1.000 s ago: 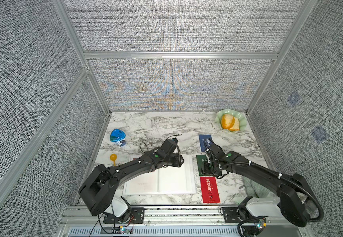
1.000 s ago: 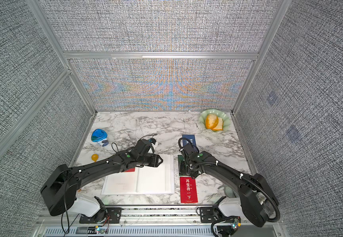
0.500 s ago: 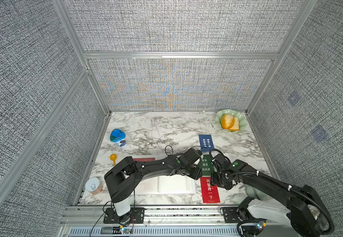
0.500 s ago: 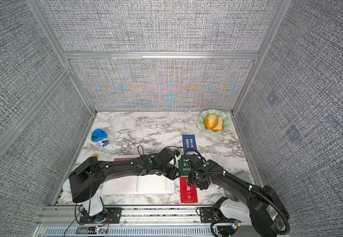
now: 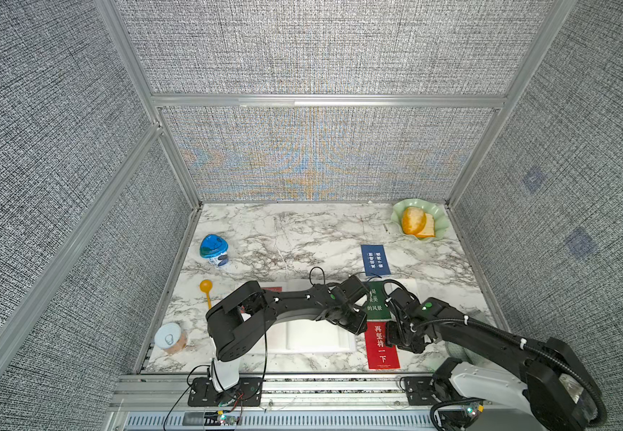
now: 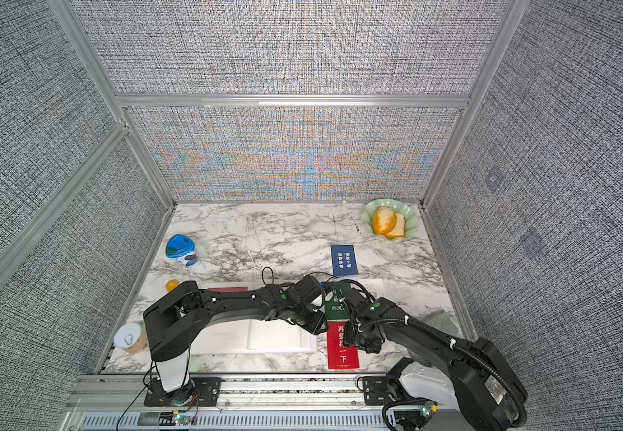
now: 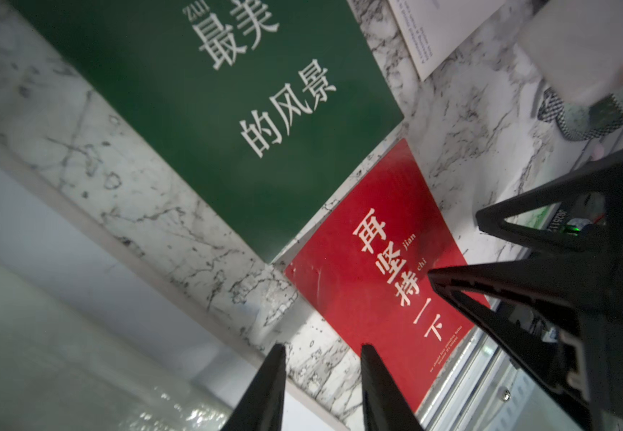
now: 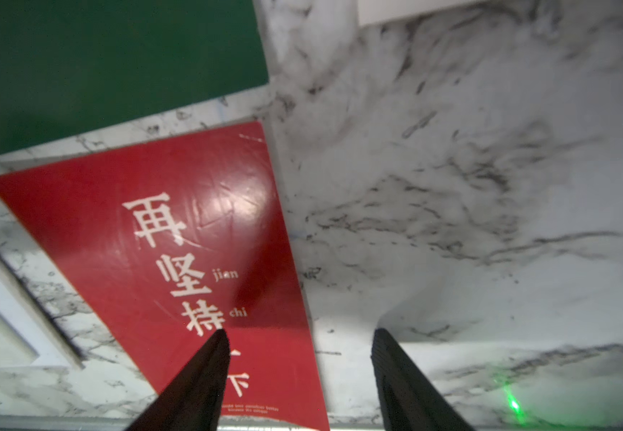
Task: Place the photos into the photo albums
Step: Pick up the photo at the center of the board.
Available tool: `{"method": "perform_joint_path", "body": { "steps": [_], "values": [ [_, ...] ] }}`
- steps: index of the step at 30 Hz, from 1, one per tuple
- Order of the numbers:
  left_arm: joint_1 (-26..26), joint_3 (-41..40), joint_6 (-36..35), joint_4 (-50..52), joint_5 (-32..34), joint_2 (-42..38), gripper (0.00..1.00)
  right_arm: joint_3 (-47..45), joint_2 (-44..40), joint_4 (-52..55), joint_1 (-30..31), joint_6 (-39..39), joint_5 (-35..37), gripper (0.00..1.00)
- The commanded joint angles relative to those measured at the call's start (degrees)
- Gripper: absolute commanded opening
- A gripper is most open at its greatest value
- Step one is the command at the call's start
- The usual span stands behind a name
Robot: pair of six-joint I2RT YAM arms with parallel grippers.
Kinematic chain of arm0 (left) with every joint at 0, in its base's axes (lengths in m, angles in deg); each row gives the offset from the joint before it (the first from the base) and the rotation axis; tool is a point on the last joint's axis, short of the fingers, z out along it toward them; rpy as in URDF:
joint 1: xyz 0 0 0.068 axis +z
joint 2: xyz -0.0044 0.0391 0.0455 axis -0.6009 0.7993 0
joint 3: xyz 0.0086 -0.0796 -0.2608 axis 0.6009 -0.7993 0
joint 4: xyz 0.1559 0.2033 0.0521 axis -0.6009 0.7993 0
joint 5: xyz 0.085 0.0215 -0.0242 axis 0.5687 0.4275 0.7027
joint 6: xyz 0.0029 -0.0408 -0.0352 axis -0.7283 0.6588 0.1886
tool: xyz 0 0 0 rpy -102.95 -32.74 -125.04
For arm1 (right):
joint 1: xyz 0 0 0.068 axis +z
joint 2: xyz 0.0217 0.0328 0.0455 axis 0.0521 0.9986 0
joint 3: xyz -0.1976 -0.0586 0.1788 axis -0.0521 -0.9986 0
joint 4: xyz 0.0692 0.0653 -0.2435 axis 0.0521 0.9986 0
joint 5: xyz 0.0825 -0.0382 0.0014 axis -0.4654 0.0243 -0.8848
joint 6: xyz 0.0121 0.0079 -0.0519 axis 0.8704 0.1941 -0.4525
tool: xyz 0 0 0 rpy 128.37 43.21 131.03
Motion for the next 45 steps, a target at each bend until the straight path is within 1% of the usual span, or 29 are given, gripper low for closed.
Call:
{"method": "perform_joint_path", "body": {
  "steps": [1,8,14,21,29,37,45],
  "values": [
    [-0.3,0.9,-1.32,-0.02,-0.4,0.63,0.36,-0.32,0.88,-0.98,0.46,1.47,-0.31,0.64],
    [-0.48,2.23,-1.54,1.39,1.13,2.64,0.34,-2.1,1.39,-3.33,0.92,2.26,-1.53,0.64],
    [-0.48,3.16,-1.32,1.78,0.88,4.23,0.33,-3.22,0.89,-5.85,0.97,2.63,-3.41,0.63],
    [-0.48,3.48,-0.92,2.05,0.36,4.92,0.31,-2.11,0.75,-7.44,1.55,2.3,-5.14,0.61],
    [-0.39,3.48,-0.3,2.08,-0.35,5.83,0.3,-1.32,3.22,-12.1,1.71,2.4,-7.95,0.56],
    [-0.21,2.92,0.91,2.99,0.52,6.05,0.25,0.53,4.87,-12.7,2.5,2.0,-8.4,0.53],
    [1.32,0.13,2.85,1.33,-0.17,5.36,0.24,0.75,3.27,-10.69,3.48,2.71,-7.16,0.52]
  ]
}}
